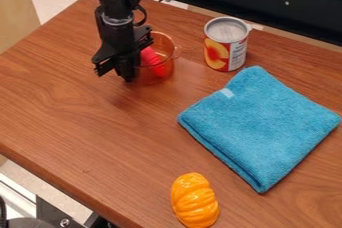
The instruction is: Moving the pot into bottom left of the table
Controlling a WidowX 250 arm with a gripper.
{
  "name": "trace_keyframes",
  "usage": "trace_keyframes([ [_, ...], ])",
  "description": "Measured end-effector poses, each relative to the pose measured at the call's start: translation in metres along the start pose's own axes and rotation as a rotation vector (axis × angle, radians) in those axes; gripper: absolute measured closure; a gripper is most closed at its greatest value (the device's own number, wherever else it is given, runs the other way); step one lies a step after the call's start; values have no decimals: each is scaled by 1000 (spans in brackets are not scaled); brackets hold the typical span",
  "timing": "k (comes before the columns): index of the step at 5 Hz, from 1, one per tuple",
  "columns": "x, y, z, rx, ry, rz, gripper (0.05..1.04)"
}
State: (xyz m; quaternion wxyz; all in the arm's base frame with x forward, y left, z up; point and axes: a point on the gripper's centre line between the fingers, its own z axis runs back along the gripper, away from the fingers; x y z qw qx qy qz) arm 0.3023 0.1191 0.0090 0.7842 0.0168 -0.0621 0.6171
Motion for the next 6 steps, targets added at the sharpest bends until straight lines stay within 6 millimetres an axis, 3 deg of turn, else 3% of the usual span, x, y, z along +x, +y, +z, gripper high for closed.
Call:
trace_keyframes([
  [4, 6, 33, 18, -85, 1, -108, 1019],
  [6, 27, 64, 28, -102, -10, -148, 1019],
])
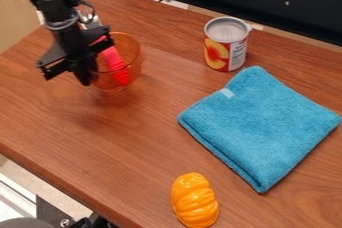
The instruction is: Moving the pot into bottom left of the table
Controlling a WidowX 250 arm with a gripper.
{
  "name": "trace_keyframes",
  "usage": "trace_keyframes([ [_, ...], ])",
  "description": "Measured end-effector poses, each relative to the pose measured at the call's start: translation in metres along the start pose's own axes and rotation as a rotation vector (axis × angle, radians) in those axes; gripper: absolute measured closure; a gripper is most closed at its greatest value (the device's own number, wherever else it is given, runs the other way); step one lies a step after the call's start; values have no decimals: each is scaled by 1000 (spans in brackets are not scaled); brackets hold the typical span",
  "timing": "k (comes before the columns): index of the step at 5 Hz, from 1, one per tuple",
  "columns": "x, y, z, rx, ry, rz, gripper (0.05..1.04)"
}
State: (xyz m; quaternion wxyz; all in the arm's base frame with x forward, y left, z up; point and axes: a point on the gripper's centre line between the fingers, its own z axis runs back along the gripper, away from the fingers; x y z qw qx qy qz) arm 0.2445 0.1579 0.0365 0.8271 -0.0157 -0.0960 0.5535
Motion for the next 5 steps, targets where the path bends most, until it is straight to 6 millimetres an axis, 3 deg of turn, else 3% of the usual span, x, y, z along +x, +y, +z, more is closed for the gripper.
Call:
trace_keyframes([
  [2, 34, 43, 4, 37, -43, 35, 1020],
  [4, 35, 83, -1, 73, -28, -25, 1021],
  [5, 38, 86, -2, 74, -58, -39, 1021],
])
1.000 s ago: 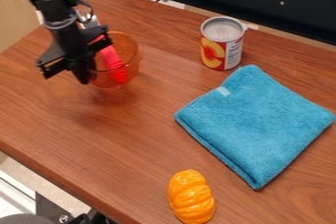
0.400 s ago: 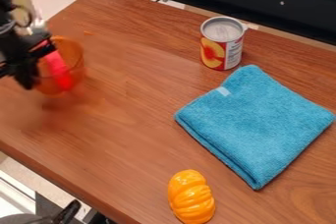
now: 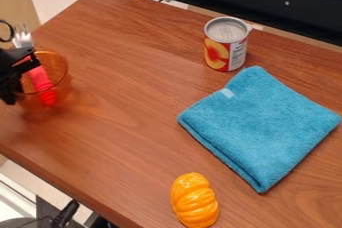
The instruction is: Moving the pot into bottom left of the table
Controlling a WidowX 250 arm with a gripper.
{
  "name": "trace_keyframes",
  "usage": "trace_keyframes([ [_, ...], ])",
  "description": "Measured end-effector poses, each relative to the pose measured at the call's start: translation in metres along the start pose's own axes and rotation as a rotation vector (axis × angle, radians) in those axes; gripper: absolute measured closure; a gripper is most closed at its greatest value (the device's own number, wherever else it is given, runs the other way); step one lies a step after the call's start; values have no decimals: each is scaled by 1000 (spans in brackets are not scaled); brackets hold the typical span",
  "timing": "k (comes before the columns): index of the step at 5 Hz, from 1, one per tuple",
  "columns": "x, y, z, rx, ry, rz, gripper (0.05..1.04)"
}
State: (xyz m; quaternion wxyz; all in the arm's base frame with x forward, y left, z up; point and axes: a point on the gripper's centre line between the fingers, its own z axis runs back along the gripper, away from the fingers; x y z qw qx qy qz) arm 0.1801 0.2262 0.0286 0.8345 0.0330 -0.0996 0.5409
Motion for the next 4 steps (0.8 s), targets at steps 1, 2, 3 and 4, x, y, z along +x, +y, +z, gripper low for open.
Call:
trace_keyframes([
  [1, 2, 1, -5, 7, -15, 6, 1021],
  [2, 5, 1, -5, 5, -30, 11, 1021],
  [3, 4, -1, -5, 3, -28, 12, 998],
  [4, 1, -4, -6, 19, -29, -11, 847],
])
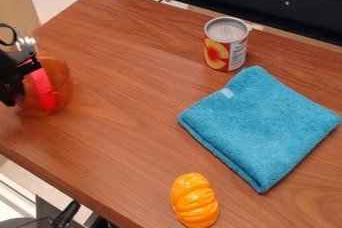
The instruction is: Moving the pot into bottom left of the table
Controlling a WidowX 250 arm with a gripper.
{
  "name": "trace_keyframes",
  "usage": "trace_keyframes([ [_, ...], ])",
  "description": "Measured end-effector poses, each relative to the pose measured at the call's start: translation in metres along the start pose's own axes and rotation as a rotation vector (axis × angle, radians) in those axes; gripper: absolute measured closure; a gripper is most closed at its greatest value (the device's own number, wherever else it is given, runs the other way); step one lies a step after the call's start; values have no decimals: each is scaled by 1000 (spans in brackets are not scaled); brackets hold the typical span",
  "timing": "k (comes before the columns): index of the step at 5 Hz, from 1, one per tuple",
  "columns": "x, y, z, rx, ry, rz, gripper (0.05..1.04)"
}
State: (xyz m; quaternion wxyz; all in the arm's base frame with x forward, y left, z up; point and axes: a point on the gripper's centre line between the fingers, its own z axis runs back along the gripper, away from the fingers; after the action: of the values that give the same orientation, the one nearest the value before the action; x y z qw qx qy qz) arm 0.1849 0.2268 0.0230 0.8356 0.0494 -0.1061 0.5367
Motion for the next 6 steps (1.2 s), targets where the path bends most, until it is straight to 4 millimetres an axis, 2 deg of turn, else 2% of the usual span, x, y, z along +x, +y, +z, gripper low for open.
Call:
trace_keyframes([
  [1, -3, -2, -2, 11, -10, -12, 602],
  [2, -7, -5, -1, 20, 15, -15, 311],
  [3, -6, -9, 11, -7, 33, -2, 93],
  [5, -5, -18, 49, -68, 116, 25, 83],
  [6, -10, -26, 60, -84, 144, 25, 83],
])
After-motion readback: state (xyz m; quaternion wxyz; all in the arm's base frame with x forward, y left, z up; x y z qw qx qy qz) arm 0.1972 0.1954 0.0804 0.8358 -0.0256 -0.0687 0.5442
